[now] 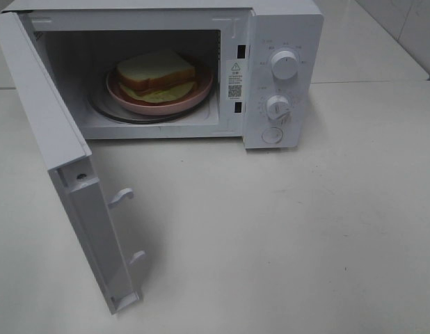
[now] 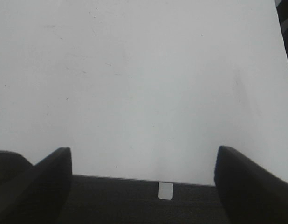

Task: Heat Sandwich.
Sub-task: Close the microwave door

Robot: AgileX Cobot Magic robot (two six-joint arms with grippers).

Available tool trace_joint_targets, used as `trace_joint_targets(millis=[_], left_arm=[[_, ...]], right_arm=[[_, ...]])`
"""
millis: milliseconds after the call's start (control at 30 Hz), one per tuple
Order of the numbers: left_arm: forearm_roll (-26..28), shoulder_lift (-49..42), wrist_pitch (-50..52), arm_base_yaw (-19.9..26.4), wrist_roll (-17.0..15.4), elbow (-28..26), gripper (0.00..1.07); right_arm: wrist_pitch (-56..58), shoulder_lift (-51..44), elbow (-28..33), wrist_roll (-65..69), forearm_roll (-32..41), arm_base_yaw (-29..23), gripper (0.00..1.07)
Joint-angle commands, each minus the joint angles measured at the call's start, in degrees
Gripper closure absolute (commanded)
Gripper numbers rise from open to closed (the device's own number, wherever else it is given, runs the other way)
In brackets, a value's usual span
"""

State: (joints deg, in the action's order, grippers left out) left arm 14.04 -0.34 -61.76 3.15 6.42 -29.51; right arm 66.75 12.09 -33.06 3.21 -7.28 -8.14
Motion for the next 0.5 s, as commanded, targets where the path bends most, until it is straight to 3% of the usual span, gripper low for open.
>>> trace_joint_targets(millis=[33,500], left_arm=[[0.1,-0.9,0.3,0.1,0.1,0.0,0.09],[0.1,-0.9,0.3,0.1,0.1,0.0,0.09]], right_arm=[[-0.5,-4.1,1.7,1.7,-0.2,2.1,0.31],[-9.7,-13.9,4.5,1.3,2.3,8.3,0.31]])
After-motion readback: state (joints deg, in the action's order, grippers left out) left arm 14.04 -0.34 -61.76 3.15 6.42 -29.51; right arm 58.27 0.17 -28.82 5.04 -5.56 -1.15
